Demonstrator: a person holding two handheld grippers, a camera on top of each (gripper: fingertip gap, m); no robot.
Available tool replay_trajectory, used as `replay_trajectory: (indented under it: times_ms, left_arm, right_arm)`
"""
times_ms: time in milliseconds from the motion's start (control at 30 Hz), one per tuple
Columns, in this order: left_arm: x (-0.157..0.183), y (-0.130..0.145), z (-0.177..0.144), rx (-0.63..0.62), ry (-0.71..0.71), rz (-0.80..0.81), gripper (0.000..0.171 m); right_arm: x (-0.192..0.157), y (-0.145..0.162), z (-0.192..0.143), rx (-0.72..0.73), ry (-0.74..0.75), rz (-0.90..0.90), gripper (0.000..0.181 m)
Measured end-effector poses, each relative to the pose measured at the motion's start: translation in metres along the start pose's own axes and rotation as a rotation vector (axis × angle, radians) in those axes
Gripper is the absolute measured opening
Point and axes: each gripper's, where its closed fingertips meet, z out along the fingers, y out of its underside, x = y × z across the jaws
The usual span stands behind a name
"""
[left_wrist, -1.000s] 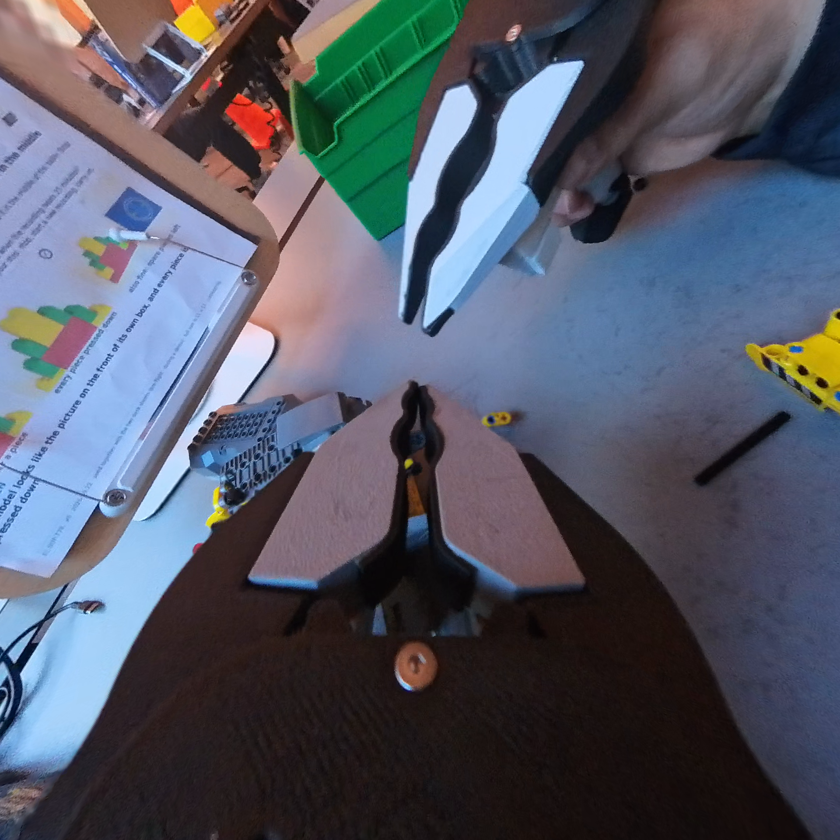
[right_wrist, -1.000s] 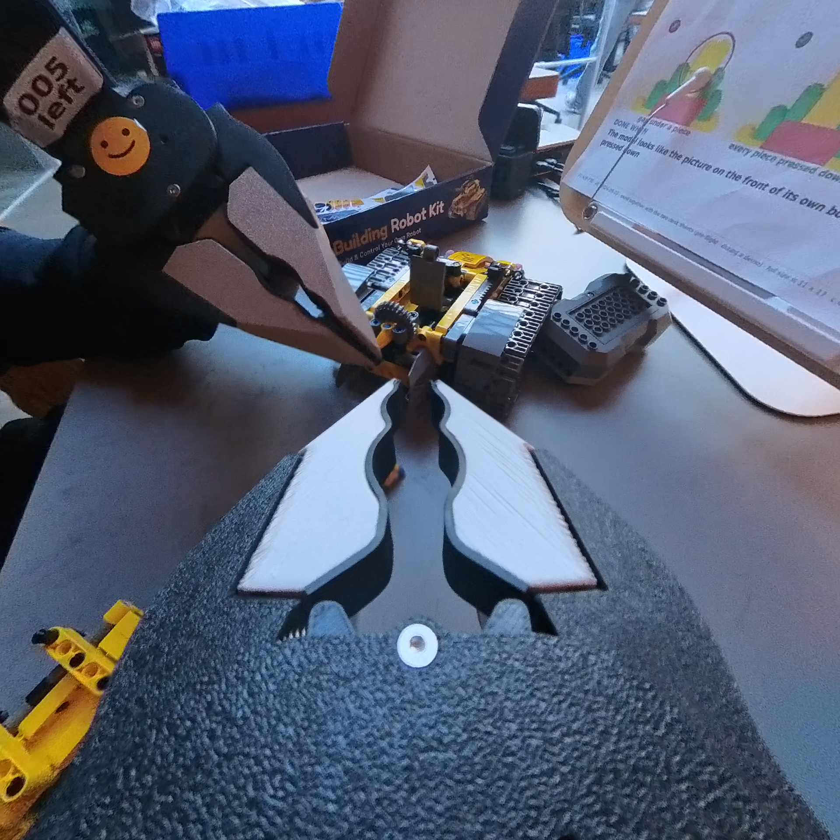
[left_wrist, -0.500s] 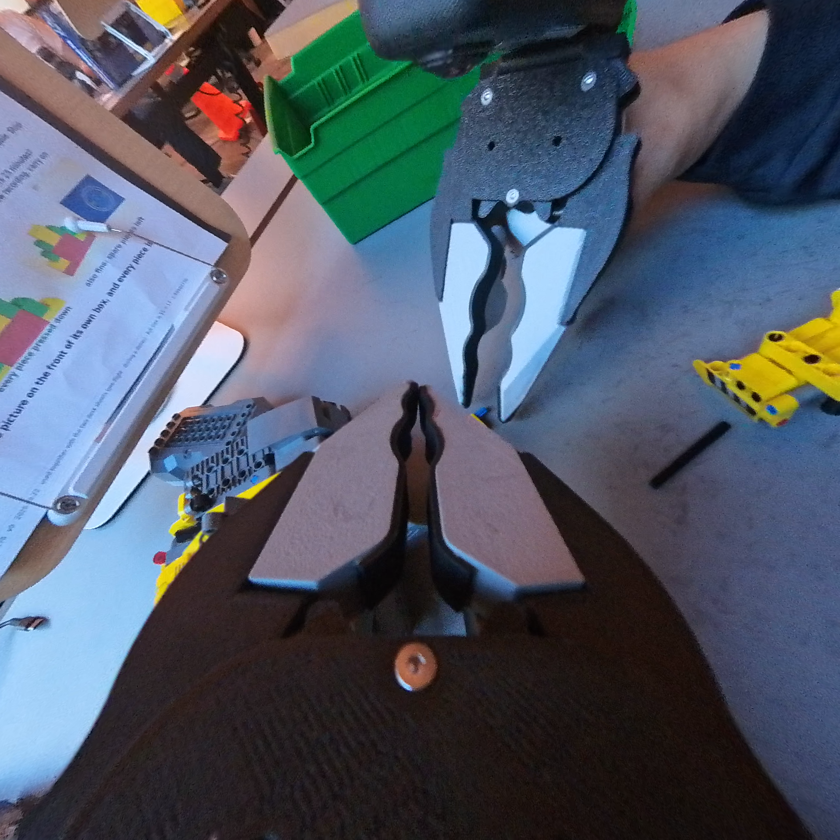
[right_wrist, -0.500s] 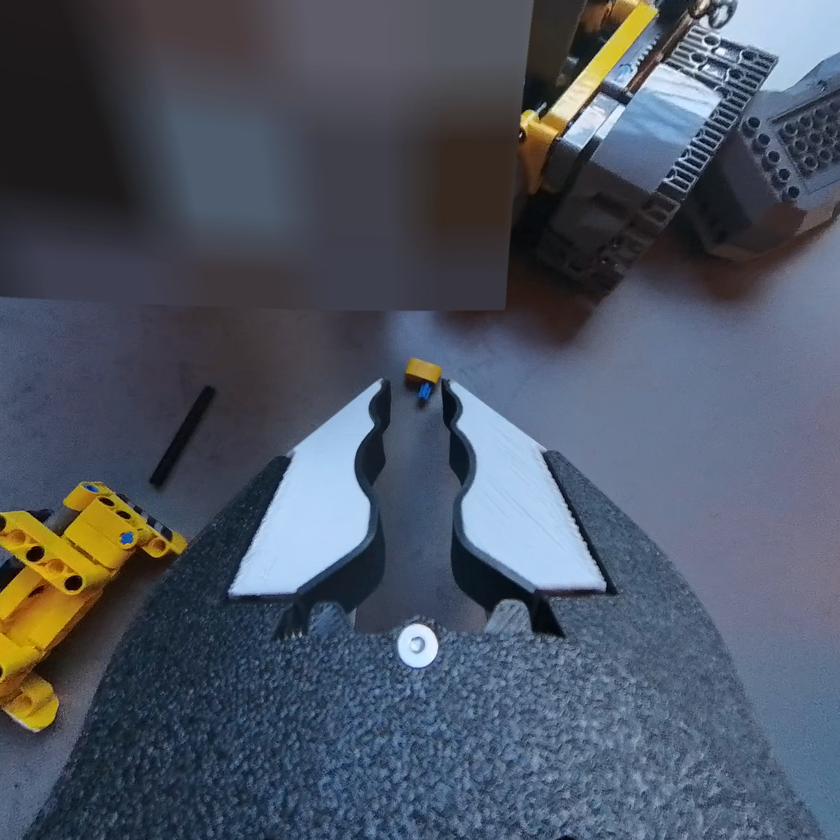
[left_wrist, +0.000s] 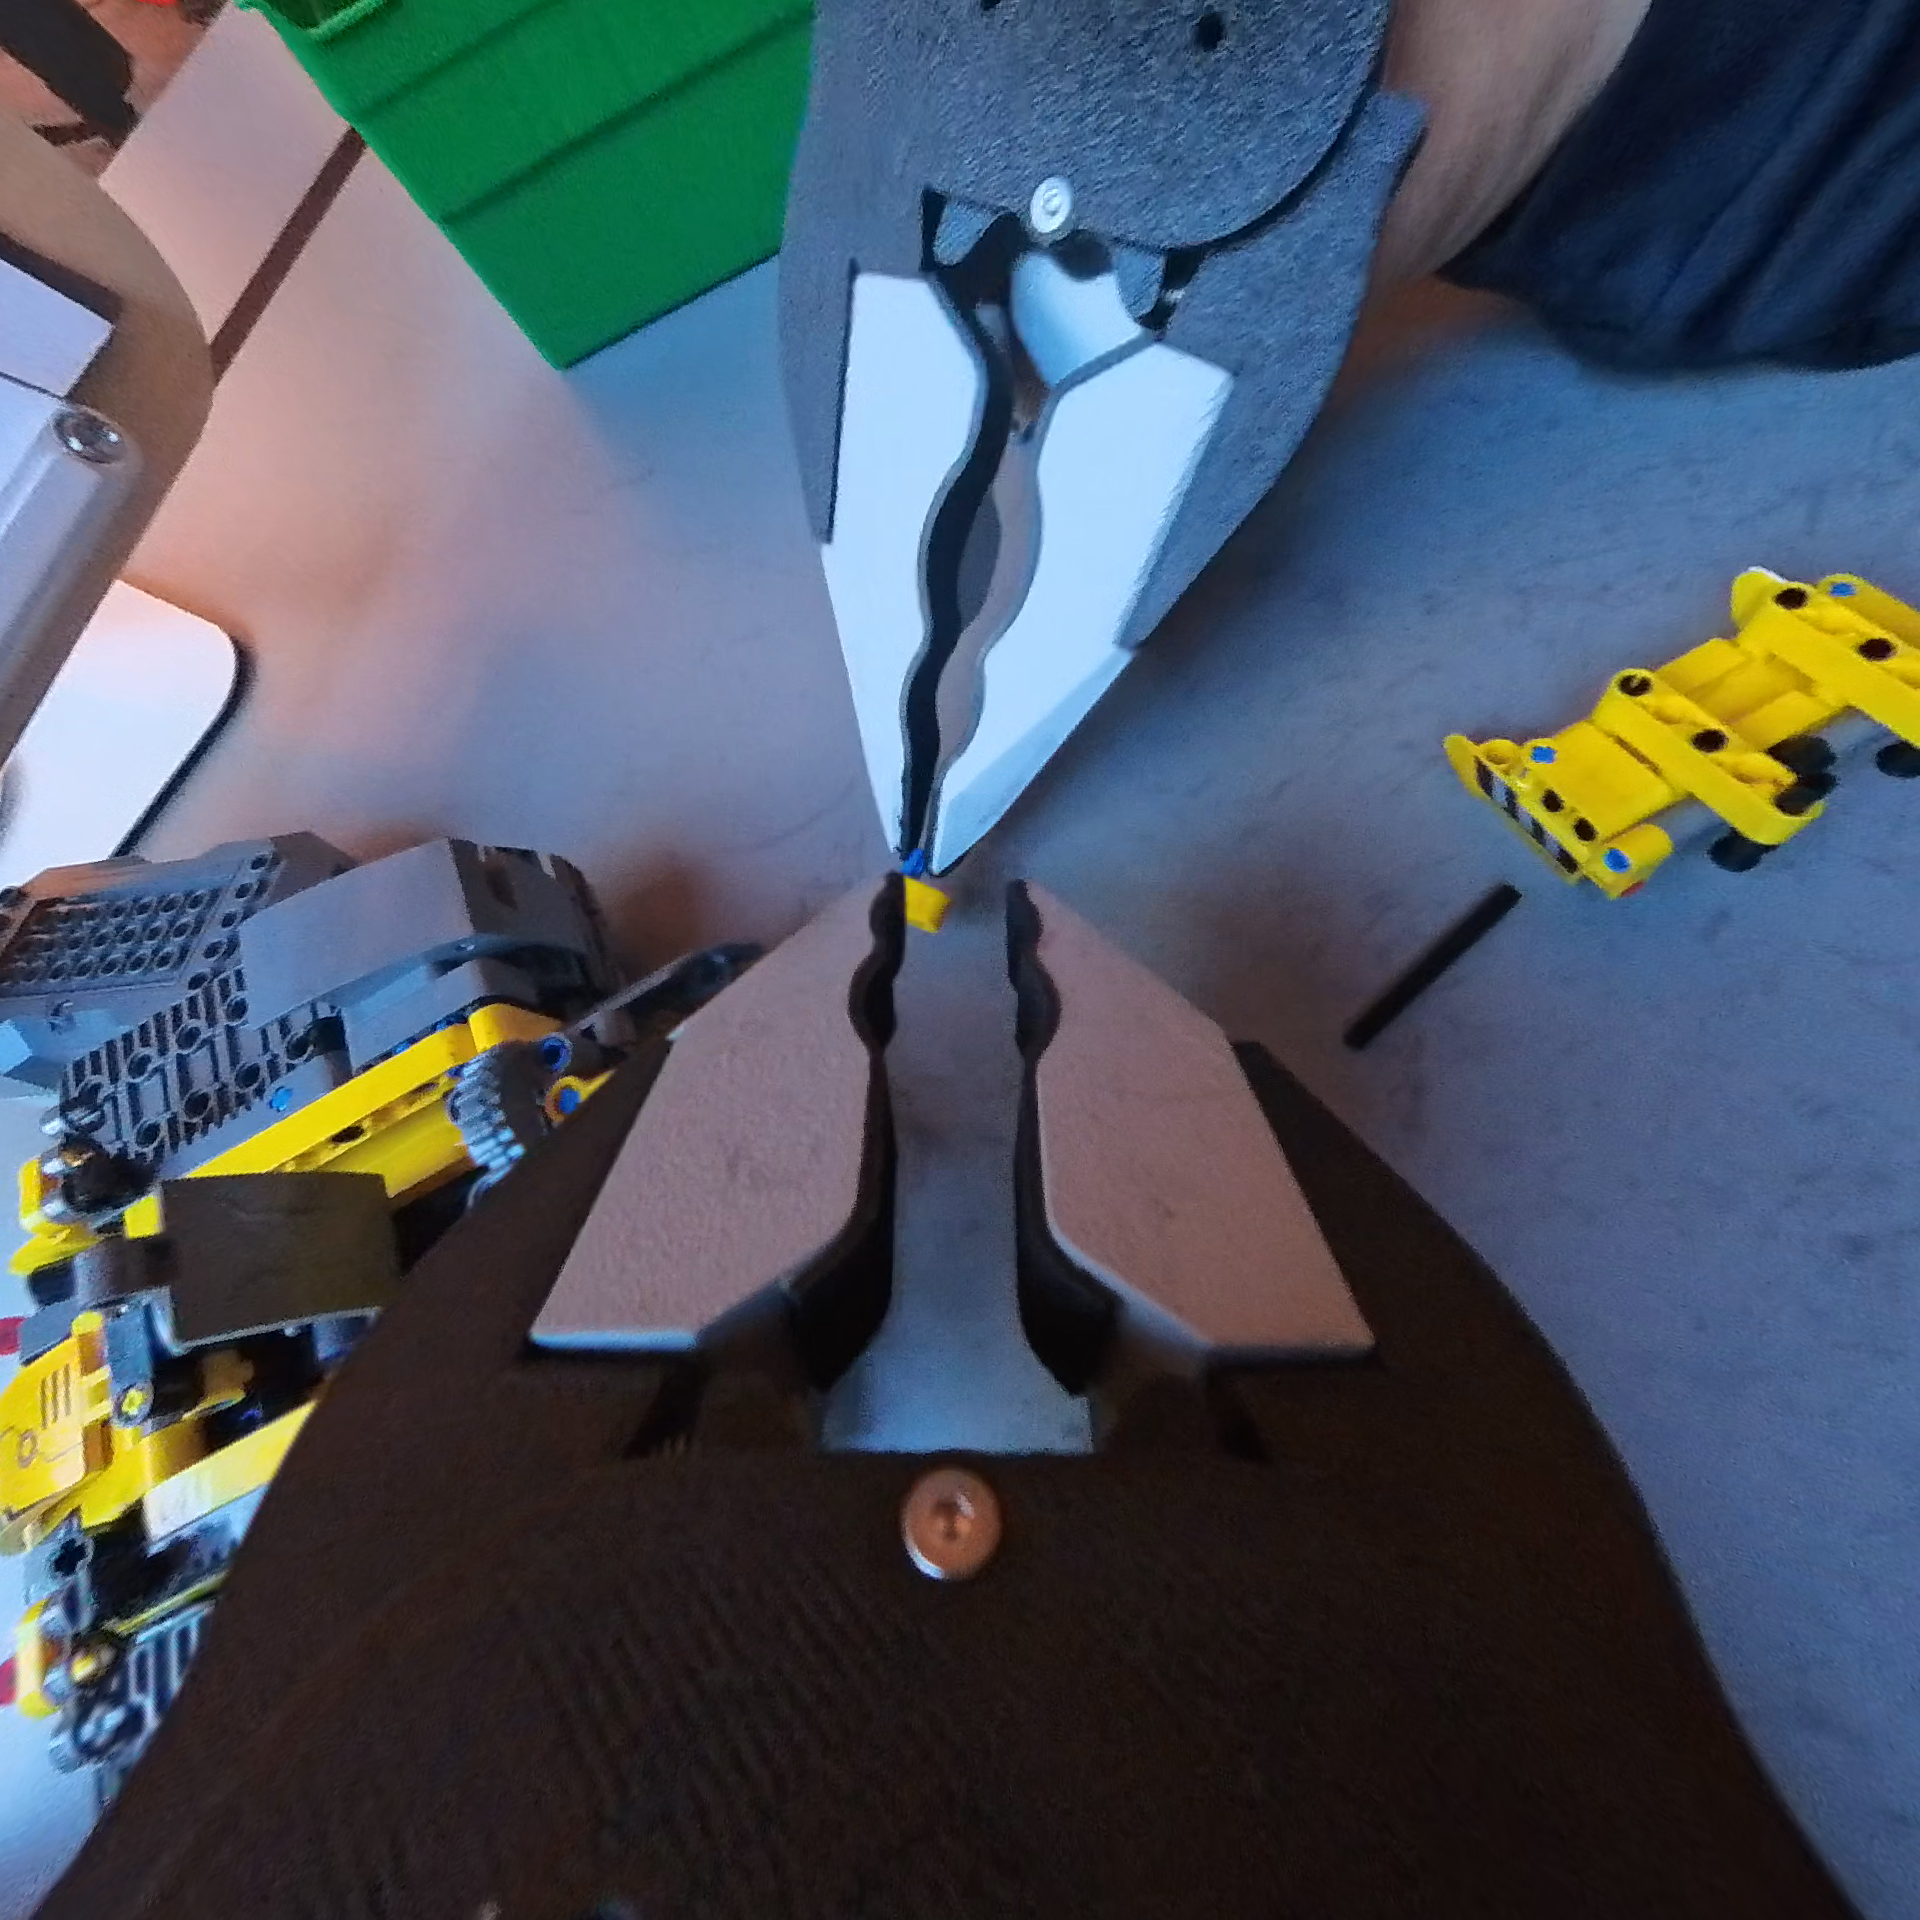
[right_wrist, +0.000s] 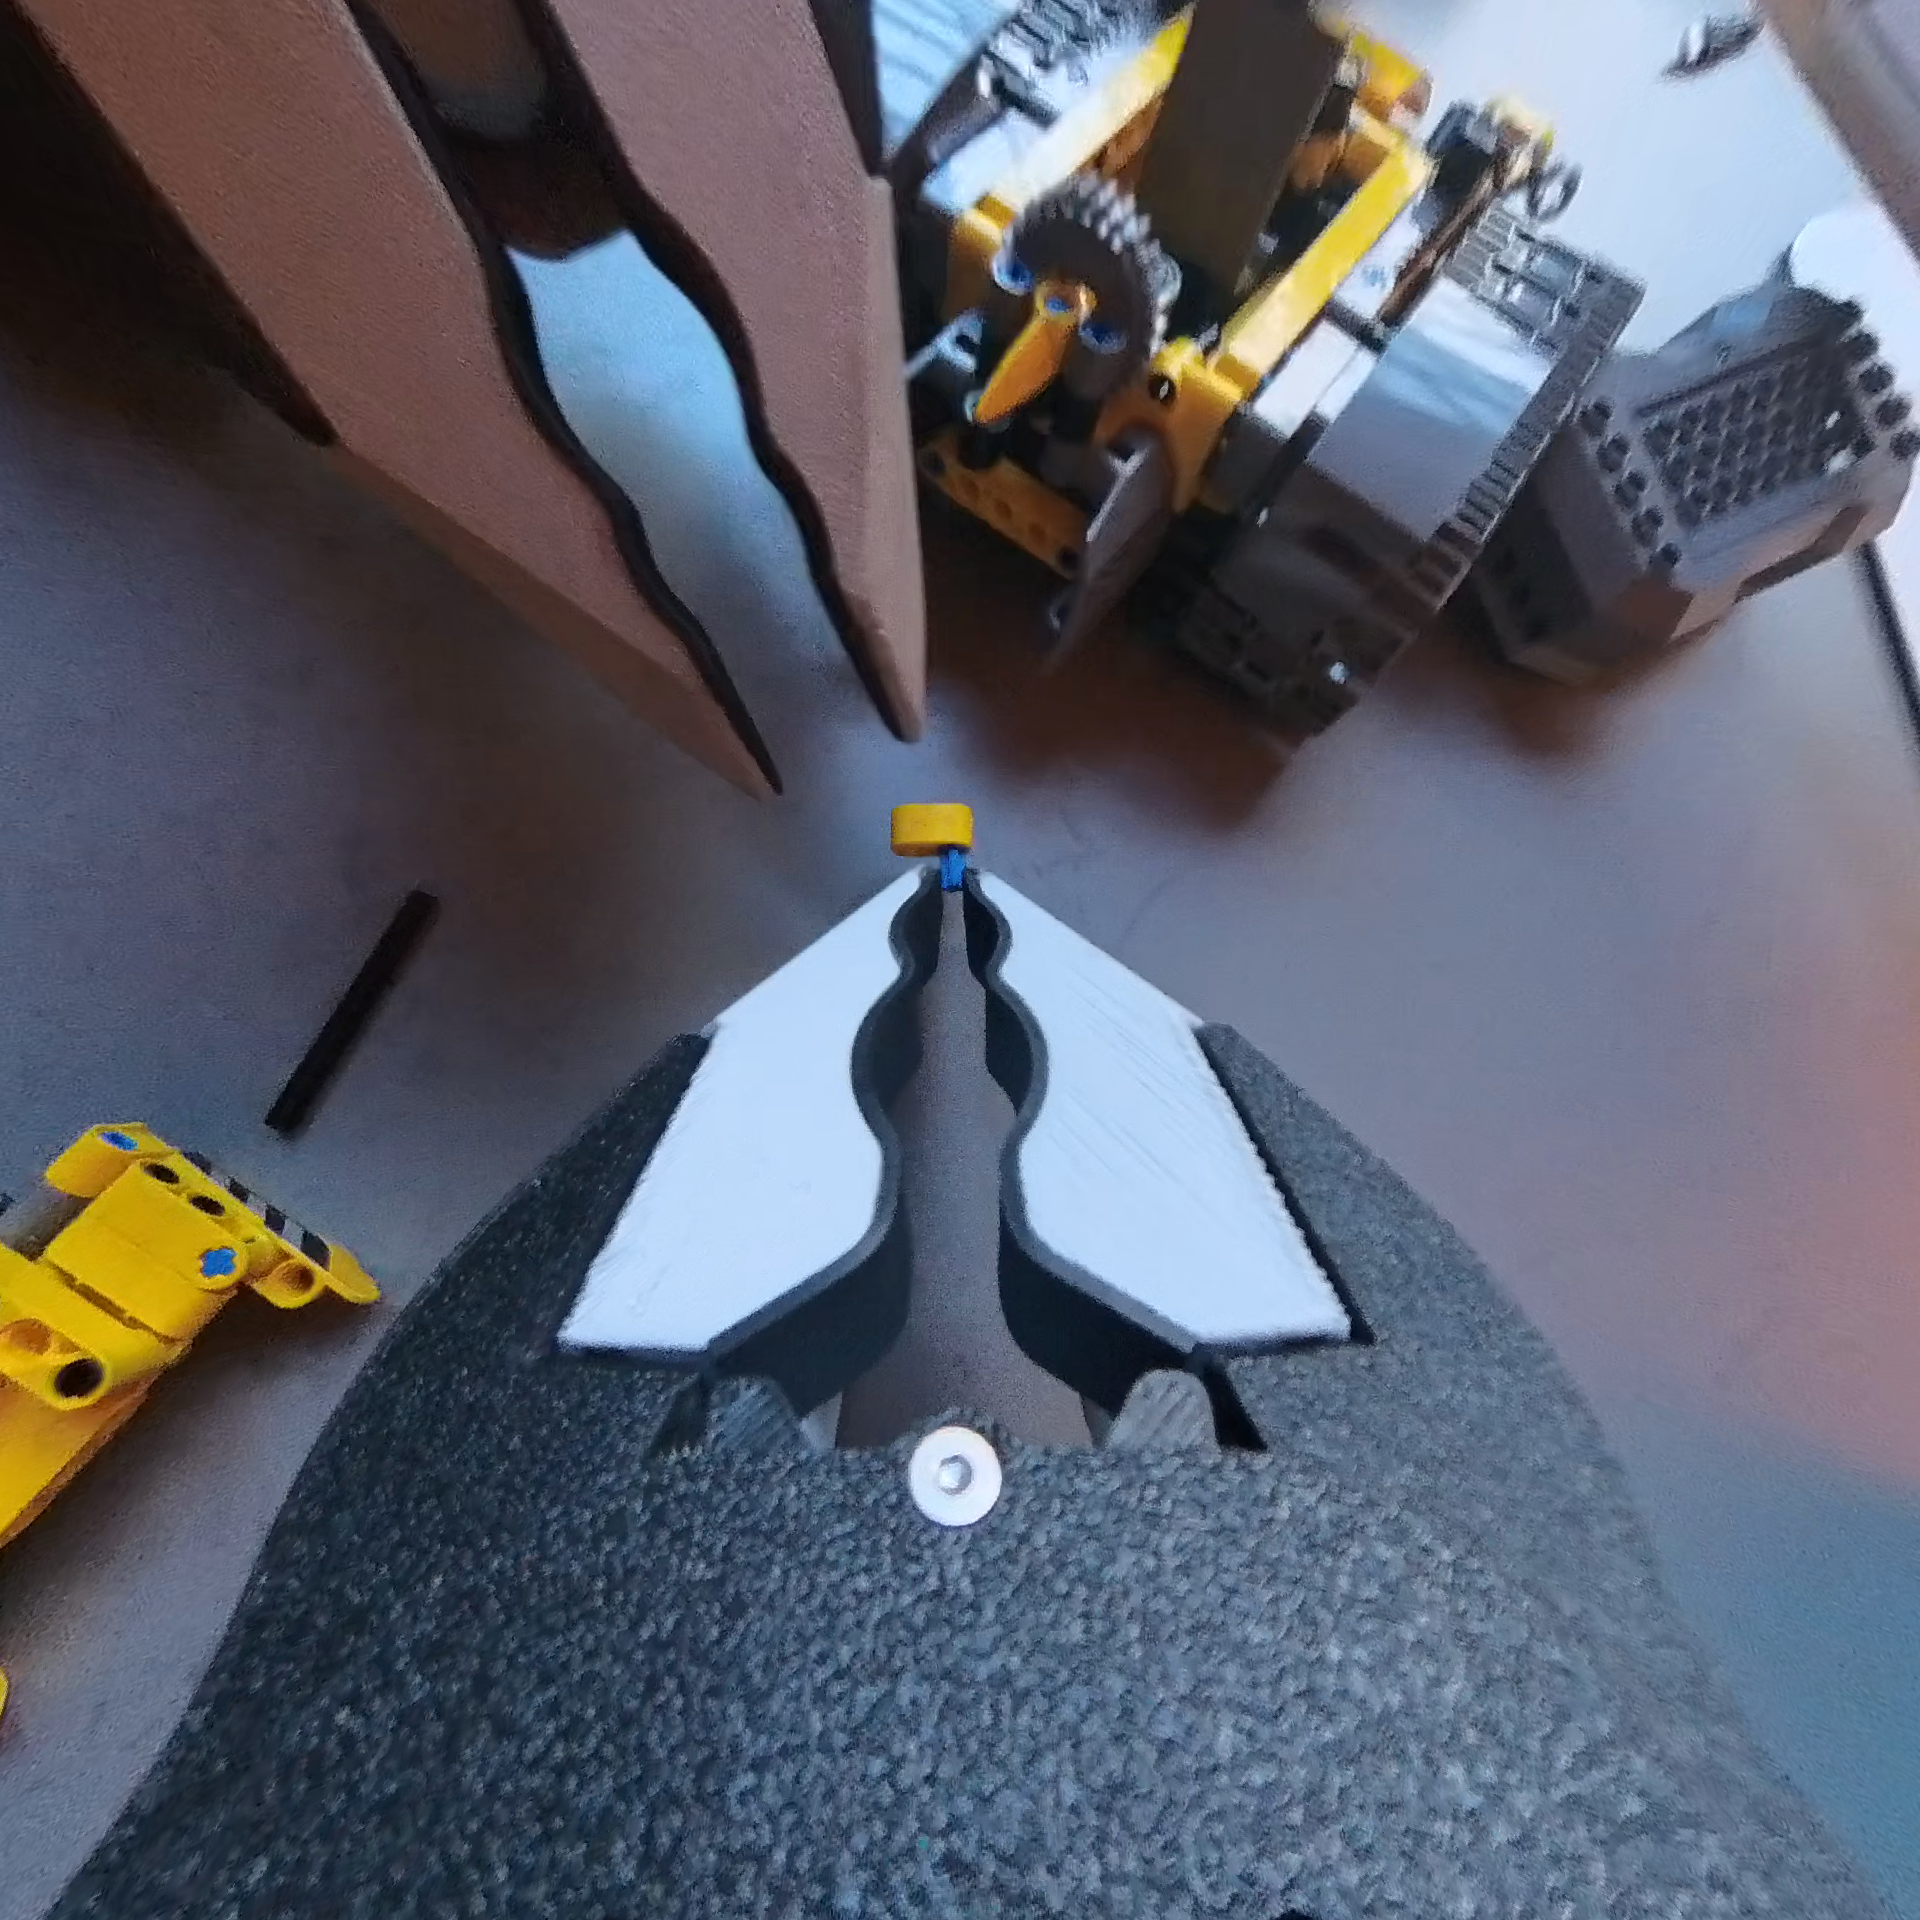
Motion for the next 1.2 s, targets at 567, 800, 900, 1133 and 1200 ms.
replay_trajectory:
  times_ms: [567, 800, 900, 1133, 1200]
  left_arm:
    - [-0.008, -0.009, -0.005, 0.036, -0.289, 0.551, 0.017]
    - [-0.007, -0.005, 0.0, 0.017, -0.317, 0.635, 0.007]
    - [-0.008, -0.007, -0.001, 0.03, -0.306, 0.62, 0.006]
    - [-0.015, -0.035, -0.016, 0.261, -0.145, 0.119, 0.005]
    - [-0.02, -0.045, -0.025, 0.351, -0.123, -0.002, 0.005]
  right_arm:
    - [-0.006, -0.017, -0.014, 0.138, -0.209, 0.322, 0.001]
    - [-0.013, -0.024, -0.02, 0.179, -0.298, 0.399, 0.001]
    - [-0.013, -0.026, -0.021, 0.193, -0.309, 0.408, 0.001]
    - [-0.002, -0.051, -0.046, 0.377, -0.279, 0.368, 0.001]
    - [0.001, -0.063, -0.058, 0.462, -0.282, 0.362, 0.003]
